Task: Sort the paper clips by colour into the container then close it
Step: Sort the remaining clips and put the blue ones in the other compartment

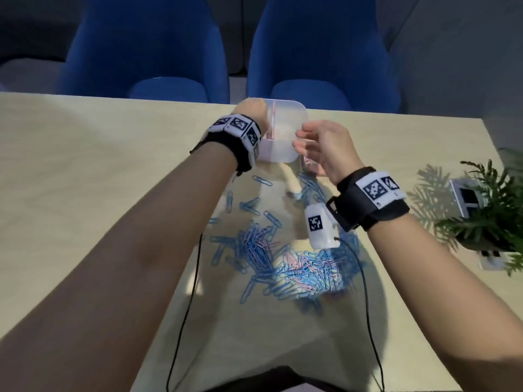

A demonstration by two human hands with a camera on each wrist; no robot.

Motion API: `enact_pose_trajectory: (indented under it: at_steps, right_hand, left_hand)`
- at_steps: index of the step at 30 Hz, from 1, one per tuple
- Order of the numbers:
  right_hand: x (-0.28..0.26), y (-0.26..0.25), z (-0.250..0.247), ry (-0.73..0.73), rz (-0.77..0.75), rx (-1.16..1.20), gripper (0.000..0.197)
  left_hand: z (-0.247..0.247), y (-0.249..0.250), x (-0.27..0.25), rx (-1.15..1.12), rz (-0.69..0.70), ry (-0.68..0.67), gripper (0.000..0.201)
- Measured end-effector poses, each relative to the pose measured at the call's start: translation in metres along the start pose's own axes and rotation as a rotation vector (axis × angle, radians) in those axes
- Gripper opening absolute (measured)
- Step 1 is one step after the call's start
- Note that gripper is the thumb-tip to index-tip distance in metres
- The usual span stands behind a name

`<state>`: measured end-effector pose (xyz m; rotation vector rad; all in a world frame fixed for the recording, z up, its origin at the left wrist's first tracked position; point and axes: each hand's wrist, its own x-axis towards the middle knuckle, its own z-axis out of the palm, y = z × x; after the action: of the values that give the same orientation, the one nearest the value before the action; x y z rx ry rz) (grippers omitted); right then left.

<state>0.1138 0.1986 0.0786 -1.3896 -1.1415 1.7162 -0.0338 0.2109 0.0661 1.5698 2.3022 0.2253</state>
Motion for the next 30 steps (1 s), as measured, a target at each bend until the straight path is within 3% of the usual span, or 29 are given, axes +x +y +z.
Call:
enact_pose_trajectory:
  at_steps: [4,7,11,14,17,19,21,25,30]
  right_hand:
    - [-0.016,0.031,-0.023,-0.018,-0.066,-0.163,0.029]
    - [-0.028,0.061,-0.025,-0.155,-0.153,-0.525,0.031]
    - [-0.049,0.106,-0.008,-0.409,-0.245,-1.019,0.02]
    - [-0.063,0.134,0.0,-0.457,-0.243,-1.259,0.019]
    - [-0.067,0.148,-0.004,-0.38,-0.259,-1.221,0.017]
    - [-0.065,0.15,-0.011,-0.316,-0.224,-1.132,0.013]
    - [-0.061,0.149,-0.02,-0.265,-0.189,-1.055,0.01]
    - [-0.053,0.141,-0.045,-0.144,-0.184,-1.051,0.013]
    - [-0.047,0.131,-0.066,-0.042,-0.118,-0.817,0.016]
  left_hand:
    - [0.012,-0.007,0.013,0.076,0.042,-0.072,0.028]
    - [0.009,-0.007,0.015,0.056,0.042,-0.054,0.031]
    - [0.002,-0.015,-0.004,-0.01,0.075,0.082,0.031]
    - [0.015,-0.025,-0.048,-0.097,0.183,0.241,0.021]
    - [0.046,-0.043,-0.1,-0.085,0.16,0.042,0.015]
    - [0.071,-0.056,-0.125,-0.081,0.083,-0.159,0.023]
    - [0.091,-0.063,-0.142,-0.099,0.047,-0.272,0.034]
    - [0.107,-0.065,-0.154,-0.165,0.051,-0.267,0.033]
    - [0.106,-0.068,-0.149,-0.218,0.04,-0.224,0.026]
